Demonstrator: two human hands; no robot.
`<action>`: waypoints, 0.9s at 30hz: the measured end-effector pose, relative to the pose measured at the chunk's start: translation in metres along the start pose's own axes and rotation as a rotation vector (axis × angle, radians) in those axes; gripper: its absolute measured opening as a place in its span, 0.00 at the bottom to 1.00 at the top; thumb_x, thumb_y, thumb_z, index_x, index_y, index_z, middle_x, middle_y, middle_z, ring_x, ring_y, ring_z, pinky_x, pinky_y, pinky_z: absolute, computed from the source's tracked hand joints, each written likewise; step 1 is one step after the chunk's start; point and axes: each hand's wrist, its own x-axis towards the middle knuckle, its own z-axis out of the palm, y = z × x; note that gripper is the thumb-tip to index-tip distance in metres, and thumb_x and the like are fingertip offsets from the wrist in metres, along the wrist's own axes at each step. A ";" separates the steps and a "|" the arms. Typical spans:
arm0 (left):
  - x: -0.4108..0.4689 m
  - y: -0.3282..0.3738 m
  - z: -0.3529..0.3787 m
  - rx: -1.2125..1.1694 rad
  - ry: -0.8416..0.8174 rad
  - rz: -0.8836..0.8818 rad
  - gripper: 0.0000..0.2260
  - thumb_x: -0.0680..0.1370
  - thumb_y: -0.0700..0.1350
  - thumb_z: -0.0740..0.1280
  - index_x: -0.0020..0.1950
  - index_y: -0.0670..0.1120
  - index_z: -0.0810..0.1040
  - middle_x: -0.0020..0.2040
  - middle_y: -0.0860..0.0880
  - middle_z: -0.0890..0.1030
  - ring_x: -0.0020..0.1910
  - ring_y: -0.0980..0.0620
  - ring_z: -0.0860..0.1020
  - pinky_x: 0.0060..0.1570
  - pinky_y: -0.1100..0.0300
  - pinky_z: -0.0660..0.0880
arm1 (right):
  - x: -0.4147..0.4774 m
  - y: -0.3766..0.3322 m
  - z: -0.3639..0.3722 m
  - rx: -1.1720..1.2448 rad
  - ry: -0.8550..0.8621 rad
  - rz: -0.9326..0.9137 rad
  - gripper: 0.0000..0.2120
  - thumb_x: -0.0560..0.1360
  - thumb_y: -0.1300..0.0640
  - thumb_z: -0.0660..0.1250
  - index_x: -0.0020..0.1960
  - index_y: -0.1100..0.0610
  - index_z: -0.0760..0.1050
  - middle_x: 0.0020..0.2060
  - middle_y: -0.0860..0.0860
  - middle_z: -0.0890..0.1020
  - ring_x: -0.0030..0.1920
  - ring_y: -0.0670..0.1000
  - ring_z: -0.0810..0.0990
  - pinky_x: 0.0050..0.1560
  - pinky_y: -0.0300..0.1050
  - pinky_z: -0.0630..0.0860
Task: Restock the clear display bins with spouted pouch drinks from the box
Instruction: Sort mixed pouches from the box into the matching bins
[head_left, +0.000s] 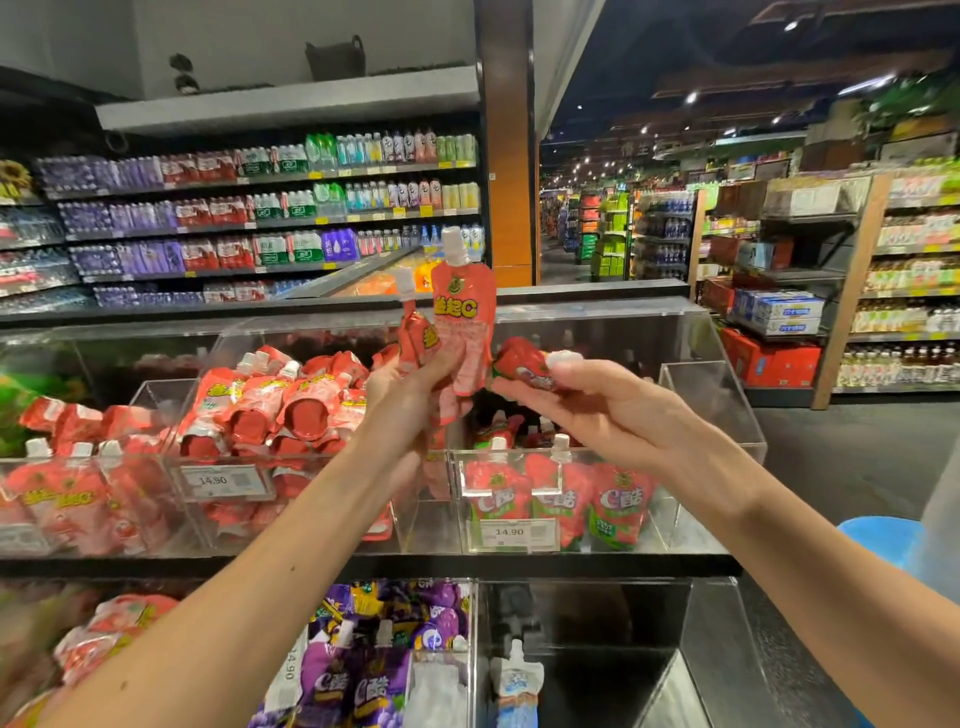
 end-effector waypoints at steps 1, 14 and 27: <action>0.001 0.000 0.001 0.010 0.011 0.004 0.21 0.74 0.49 0.74 0.63 0.40 0.80 0.53 0.42 0.85 0.49 0.47 0.84 0.42 0.57 0.80 | 0.003 0.001 0.001 -0.079 0.000 0.002 0.51 0.53 0.68 0.85 0.66 0.82 0.59 0.71 0.73 0.63 0.73 0.66 0.65 0.57 0.50 0.81; 0.000 0.002 0.020 0.007 -0.021 0.030 0.15 0.78 0.43 0.71 0.61 0.37 0.80 0.49 0.43 0.86 0.45 0.48 0.86 0.35 0.61 0.79 | 0.015 0.001 -0.018 -0.955 0.361 -0.103 0.07 0.77 0.57 0.70 0.46 0.61 0.81 0.36 0.57 0.81 0.31 0.48 0.79 0.30 0.36 0.76; -0.002 -0.007 -0.002 0.017 0.012 -0.012 0.17 0.76 0.42 0.73 0.63 0.38 0.78 0.48 0.42 0.86 0.39 0.50 0.85 0.33 0.60 0.78 | 0.084 -0.002 -0.059 -1.571 0.679 0.271 0.16 0.79 0.50 0.69 0.40 0.59 0.69 0.33 0.52 0.73 0.30 0.48 0.71 0.31 0.41 0.69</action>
